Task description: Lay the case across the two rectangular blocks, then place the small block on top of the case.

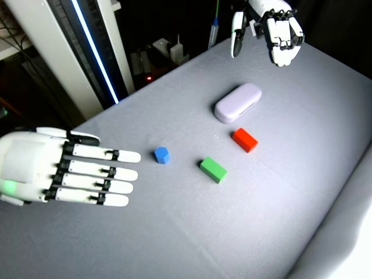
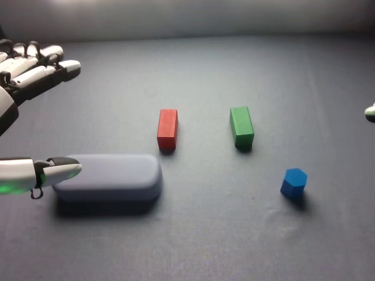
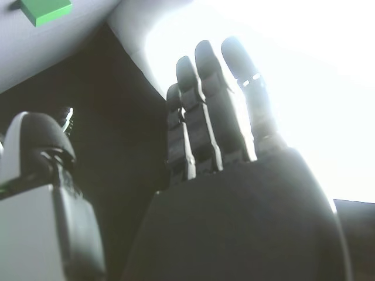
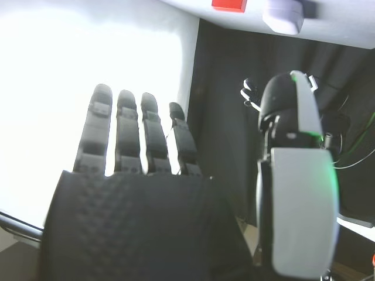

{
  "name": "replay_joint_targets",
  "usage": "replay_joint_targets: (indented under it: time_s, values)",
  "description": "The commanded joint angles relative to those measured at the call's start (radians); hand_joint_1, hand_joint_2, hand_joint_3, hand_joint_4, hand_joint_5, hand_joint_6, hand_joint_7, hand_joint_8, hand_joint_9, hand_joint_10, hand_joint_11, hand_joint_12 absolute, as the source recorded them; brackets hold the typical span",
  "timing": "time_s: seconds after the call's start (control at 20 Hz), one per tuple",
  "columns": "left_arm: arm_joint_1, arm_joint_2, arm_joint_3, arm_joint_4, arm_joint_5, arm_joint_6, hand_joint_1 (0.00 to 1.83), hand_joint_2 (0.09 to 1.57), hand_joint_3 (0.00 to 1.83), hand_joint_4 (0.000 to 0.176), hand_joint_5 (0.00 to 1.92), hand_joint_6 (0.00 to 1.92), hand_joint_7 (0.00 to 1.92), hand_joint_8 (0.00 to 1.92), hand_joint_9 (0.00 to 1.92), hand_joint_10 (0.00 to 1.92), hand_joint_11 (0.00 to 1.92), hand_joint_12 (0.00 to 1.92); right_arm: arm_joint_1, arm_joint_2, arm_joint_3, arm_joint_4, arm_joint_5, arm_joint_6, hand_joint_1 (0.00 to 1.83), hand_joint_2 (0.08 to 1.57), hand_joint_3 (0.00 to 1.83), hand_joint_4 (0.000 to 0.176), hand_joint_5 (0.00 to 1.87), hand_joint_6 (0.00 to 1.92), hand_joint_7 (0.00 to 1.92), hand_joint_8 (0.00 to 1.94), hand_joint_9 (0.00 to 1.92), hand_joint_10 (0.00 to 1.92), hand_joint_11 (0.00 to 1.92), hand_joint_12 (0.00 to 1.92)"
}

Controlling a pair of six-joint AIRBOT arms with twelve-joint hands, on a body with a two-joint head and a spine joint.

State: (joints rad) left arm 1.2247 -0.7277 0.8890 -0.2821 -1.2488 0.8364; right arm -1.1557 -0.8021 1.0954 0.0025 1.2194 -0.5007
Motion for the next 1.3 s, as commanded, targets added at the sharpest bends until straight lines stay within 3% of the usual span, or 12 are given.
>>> replay_joint_targets:
  time_s: [0.0,0.15,0.25,0.3,0.35,0.4,0.5,0.7,0.85,1.0,1.05,1.25]
  values:
    - [-0.006,-0.002,0.006,-0.004,-0.119,-0.003,0.72,0.93,0.01,0.000,0.25,0.00,0.11,0.00,0.17,0.02,0.00,0.35,0.015,0.003,0.003,0.028,0.117,0.005,0.63,1.32,0.01,0.000,0.45,0.01,0.43,0.01,0.43,0.03,0.16,0.74]
    - [-0.006,-0.002,0.006,-0.004,-0.119,-0.003,0.73,0.94,0.00,0.000,0.24,0.00,0.10,0.00,0.15,0.00,0.00,0.32,0.015,0.003,0.003,0.028,0.117,0.005,0.65,1.32,0.01,0.000,0.45,0.00,0.44,0.01,0.44,0.02,0.16,0.75]
    - [-0.006,-0.002,0.006,-0.004,-0.119,-0.004,0.71,0.92,0.00,0.044,0.21,0.00,0.09,0.01,0.13,0.01,0.00,0.23,0.015,0.003,0.003,0.028,0.117,0.005,0.66,1.32,0.00,0.000,0.45,0.00,0.43,0.00,0.44,0.02,0.16,0.74]
    - [-0.006,-0.002,0.007,-0.003,-0.117,-0.004,0.77,0.88,0.00,0.053,0.24,0.00,0.12,0.00,0.14,0.00,0.00,0.30,0.015,0.003,0.003,0.028,0.117,0.005,0.67,1.32,0.00,0.000,0.46,0.00,0.44,0.01,0.44,0.02,0.17,0.75]
    - [-0.007,-0.002,0.008,0.000,-0.109,-0.004,0.75,0.87,0.00,0.079,0.22,0.00,0.13,0.00,0.14,0.00,0.00,0.32,0.016,0.003,0.003,0.028,0.117,0.005,0.64,1.32,0.00,0.000,0.46,0.00,0.44,0.00,0.44,0.01,0.16,0.74]
    - [-0.011,-0.002,0.011,0.003,-0.094,-0.004,0.76,0.85,0.00,0.093,0.21,0.00,0.15,0.00,0.15,0.00,0.00,0.38,0.017,0.003,0.003,0.028,0.117,0.005,0.62,1.32,0.00,0.000,0.46,0.00,0.43,0.00,0.43,0.01,0.16,0.73]
    - [-0.021,-0.008,0.022,0.017,-0.044,-0.004,0.78,0.82,0.00,0.072,0.24,0.00,0.18,0.00,0.18,0.00,0.00,0.50,0.019,0.003,0.003,0.026,0.116,0.005,0.59,1.33,0.00,0.000,0.45,0.00,0.41,0.00,0.42,0.00,0.15,0.72]
    - [-0.047,-0.012,0.048,0.068,0.090,-0.005,0.77,0.78,0.00,0.087,0.26,0.00,0.19,0.00,0.25,0.01,0.00,0.61,0.037,0.003,0.005,0.008,0.099,0.005,0.58,1.32,0.00,0.000,0.46,0.00,0.42,0.00,0.43,0.00,0.17,0.72]
    - [-0.097,-0.019,0.080,0.131,0.245,-0.010,0.79,0.77,0.00,0.082,0.27,0.00,0.17,0.00,0.23,0.00,0.00,0.52,0.065,0.003,0.009,-0.019,0.071,0.005,0.61,1.32,0.00,0.000,0.46,0.00,0.43,0.00,0.44,0.00,0.18,0.72]
    - [-0.146,-0.044,0.113,0.170,0.353,-0.010,0.79,0.78,0.00,0.059,0.30,0.00,0.20,0.00,0.25,0.01,0.00,0.54,0.069,0.003,0.010,-0.023,0.067,0.005,0.61,1.31,0.00,0.000,0.47,0.00,0.45,0.01,0.47,0.01,0.22,0.73]
    - [-0.166,-0.055,0.125,0.185,0.389,-0.010,0.80,0.78,0.00,0.076,0.29,0.00,0.19,0.00,0.24,0.00,0.00,0.51,0.069,0.003,0.011,-0.024,0.067,0.006,0.63,1.31,0.00,0.000,0.47,0.00,0.45,0.01,0.47,0.01,0.22,0.73]
    - [-0.227,-0.105,0.172,0.235,0.507,-0.010,0.81,0.79,0.00,0.081,0.31,0.00,0.23,0.00,0.29,0.01,0.00,0.58,0.069,0.003,0.011,-0.026,0.067,0.006,0.62,1.31,0.00,0.000,0.48,0.00,0.46,0.01,0.47,0.01,0.21,0.72]
